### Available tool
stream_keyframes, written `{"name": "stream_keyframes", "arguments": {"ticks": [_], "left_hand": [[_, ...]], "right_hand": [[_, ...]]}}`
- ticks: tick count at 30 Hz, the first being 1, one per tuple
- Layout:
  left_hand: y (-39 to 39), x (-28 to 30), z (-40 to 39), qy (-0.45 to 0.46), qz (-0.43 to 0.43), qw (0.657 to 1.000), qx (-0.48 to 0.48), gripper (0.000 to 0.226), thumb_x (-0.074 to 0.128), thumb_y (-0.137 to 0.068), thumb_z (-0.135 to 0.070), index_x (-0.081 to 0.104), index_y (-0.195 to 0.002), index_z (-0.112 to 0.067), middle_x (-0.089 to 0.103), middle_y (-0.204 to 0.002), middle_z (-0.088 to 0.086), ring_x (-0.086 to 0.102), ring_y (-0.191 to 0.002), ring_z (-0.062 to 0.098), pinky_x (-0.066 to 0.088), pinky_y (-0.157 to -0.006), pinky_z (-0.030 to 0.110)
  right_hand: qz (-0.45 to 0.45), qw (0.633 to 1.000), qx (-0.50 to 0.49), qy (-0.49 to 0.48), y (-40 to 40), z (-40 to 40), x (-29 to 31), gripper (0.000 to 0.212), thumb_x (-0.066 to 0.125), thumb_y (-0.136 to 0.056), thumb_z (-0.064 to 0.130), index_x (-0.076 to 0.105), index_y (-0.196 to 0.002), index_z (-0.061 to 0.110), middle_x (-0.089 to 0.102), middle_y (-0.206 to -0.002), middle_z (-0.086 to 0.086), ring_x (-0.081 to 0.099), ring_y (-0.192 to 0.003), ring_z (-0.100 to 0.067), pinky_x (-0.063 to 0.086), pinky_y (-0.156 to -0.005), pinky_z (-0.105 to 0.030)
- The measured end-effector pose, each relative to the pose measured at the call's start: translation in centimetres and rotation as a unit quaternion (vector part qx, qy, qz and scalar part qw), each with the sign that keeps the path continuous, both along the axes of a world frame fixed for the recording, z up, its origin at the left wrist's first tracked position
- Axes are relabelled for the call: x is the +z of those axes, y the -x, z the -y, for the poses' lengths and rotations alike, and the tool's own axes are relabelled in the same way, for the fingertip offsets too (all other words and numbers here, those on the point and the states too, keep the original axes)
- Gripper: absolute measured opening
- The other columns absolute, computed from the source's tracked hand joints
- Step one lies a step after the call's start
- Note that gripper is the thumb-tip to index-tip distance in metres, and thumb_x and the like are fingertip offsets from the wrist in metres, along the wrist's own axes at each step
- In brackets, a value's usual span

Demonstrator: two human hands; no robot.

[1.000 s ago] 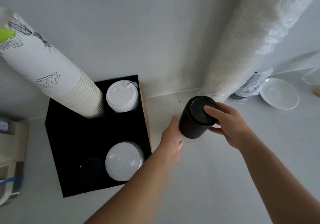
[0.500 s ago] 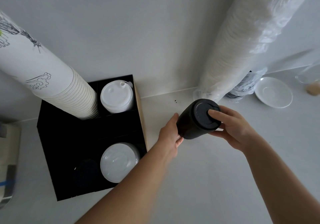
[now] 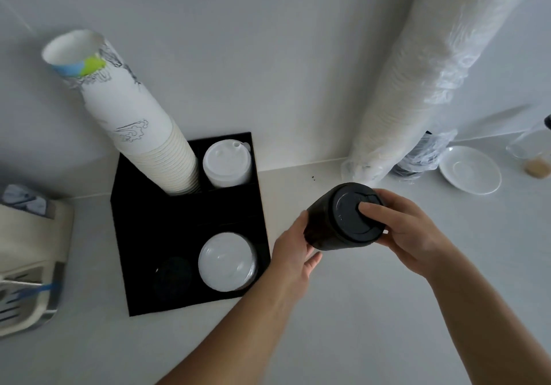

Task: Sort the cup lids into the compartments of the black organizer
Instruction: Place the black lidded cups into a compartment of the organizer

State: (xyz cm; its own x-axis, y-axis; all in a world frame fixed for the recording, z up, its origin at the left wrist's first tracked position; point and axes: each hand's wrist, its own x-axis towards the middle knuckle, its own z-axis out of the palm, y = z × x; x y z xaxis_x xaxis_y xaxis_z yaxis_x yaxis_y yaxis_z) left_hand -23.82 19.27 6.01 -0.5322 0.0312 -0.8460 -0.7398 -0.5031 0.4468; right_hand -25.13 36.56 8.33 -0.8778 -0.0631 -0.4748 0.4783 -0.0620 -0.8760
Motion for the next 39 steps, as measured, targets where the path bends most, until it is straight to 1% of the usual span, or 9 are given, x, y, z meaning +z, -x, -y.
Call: {"name": "stream_keyframes", "arguments": {"ticks": [5, 10, 14, 16, 23, 27, 31, 35, 39], "left_hand": [[-4.2, 1.8, 1.3, -0.037, -0.019, 0.999, 0.034, 0.02, 0.06, -0.09, -0.043, 0.065, -0.097, -0.024, 0.066, -0.1, -0.003, 0.06, -0.101, 0.011, 0.045, -0.097, 0.036], [-7.9, 2.7, 3.5, -0.047, -0.057, 0.995, 0.06, 0.036, 0.056, -0.091, -0.047, 0.059, -0.117, -0.023, 0.063, -0.116, 0.002, 0.056, -0.118, 0.017, 0.042, -0.104, 0.037], [-10.2, 3.1, 5.6, -0.046, -0.077, 0.992, 0.088, 0.036, 0.055, -0.091, -0.047, 0.058, -0.117, -0.022, 0.063, -0.114, 0.001, 0.056, -0.115, 0.018, 0.04, -0.105, 0.036], [-11.2, 3.2, 6.6, -0.03, -0.076, 0.992, 0.1, 0.036, 0.055, -0.092, -0.045, 0.06, -0.116, -0.019, 0.063, -0.119, 0.004, 0.057, -0.116, 0.019, 0.04, -0.106, 0.036], [-13.9, 3.1, 11.1, -0.043, -0.088, 0.974, 0.205, 0.047, 0.06, -0.09, -0.043, 0.058, -0.12, -0.008, 0.065, -0.117, 0.016, 0.064, -0.106, 0.024, 0.047, -0.095, 0.038], [-14.9, 3.2, 13.1, -0.04, -0.079, 0.96, 0.264, 0.045, 0.062, -0.089, -0.042, 0.056, -0.123, -0.012, 0.064, -0.112, 0.022, 0.065, -0.102, 0.03, 0.051, -0.088, 0.04], [-15.3, 2.9, 14.8, -0.068, -0.082, 0.956, 0.273, 0.049, 0.063, -0.089, -0.041, 0.052, -0.131, -0.018, 0.061, -0.116, 0.021, 0.062, -0.107, 0.032, 0.049, -0.097, 0.047], [-15.3, 1.9, 16.2, -0.069, -0.082, 0.949, 0.296, 0.055, 0.06, -0.09, -0.043, 0.049, -0.134, -0.014, 0.055, -0.129, 0.013, 0.051, -0.125, 0.031, 0.045, -0.099, 0.046], [-14.9, 0.5, 17.4, -0.05, -0.074, 0.939, 0.332, 0.057, 0.054, -0.094, -0.044, 0.049, -0.135, -0.005, 0.056, -0.126, 0.011, 0.05, -0.126, 0.026, 0.041, -0.102, 0.041]], "right_hand": [[-0.038, 0.998, 0.047, 0.002, -1.8, 1.9, 2.9, 0.023, 0.064, -0.084, 0.012, 0.073, -0.105, 0.016, 0.078, -0.102, -0.004, 0.073, -0.091, -0.014, 0.052, -0.081, -0.034], [-0.07, 0.992, 0.107, 0.003, -3.7, 4.3, 5.4, 0.039, 0.068, -0.069, 0.023, 0.072, -0.108, 0.015, 0.078, -0.102, -0.005, 0.073, -0.094, -0.018, 0.053, -0.082, -0.034], [-0.091, 0.982, 0.166, 0.001, -4.4, 6.5, 6.7, 0.039, 0.07, -0.07, 0.023, 0.073, -0.108, 0.014, 0.077, -0.104, -0.009, 0.073, -0.096, -0.022, 0.055, -0.08, -0.033], [-0.094, 0.977, 0.189, -0.005, -4.4, 7.9, 7.0, 0.04, 0.079, -0.069, 0.019, 0.072, -0.108, 0.014, 0.076, -0.106, -0.01, 0.073, -0.096, -0.023, 0.056, -0.08, -0.033], [-0.093, 0.964, 0.249, 0.008, -4.9, 13.5, 8.2, 0.039, 0.073, -0.068, 0.023, 0.064, -0.105, 0.013, 0.075, -0.091, 0.002, 0.07, -0.082, -0.012, 0.054, -0.074, -0.033], [-0.082, 0.951, 0.299, 0.006, -5.1, 16.9, 8.3, 0.036, 0.08, -0.071, 0.019, 0.063, -0.102, 0.015, 0.075, -0.088, 0.004, 0.071, -0.08, -0.01, 0.054, -0.069, -0.03], [-0.076, 0.947, 0.313, -0.005, -4.6, 19.8, 8.0, 0.02, 0.068, -0.086, 0.016, 0.069, -0.106, 0.018, 0.076, -0.102, -0.003, 0.07, -0.095, -0.019, 0.054, -0.086, -0.041], [-0.061, 0.938, 0.34, -0.014, -3.4, 22.4, 7.4, 0.026, 0.07, -0.085, 0.018, 0.073, -0.11, 0.024, 0.075, -0.112, -0.005, 0.069, -0.109, -0.025, 0.051, -0.1, -0.05], [-0.055, 0.925, 0.375, -0.028, -2.0, 24.5, 6.3, 0.033, 0.074, -0.08, 0.023, 0.072, -0.113, 0.024, 0.075, -0.113, -0.005, 0.068, -0.112, -0.026, 0.048, -0.103, -0.054]]}}
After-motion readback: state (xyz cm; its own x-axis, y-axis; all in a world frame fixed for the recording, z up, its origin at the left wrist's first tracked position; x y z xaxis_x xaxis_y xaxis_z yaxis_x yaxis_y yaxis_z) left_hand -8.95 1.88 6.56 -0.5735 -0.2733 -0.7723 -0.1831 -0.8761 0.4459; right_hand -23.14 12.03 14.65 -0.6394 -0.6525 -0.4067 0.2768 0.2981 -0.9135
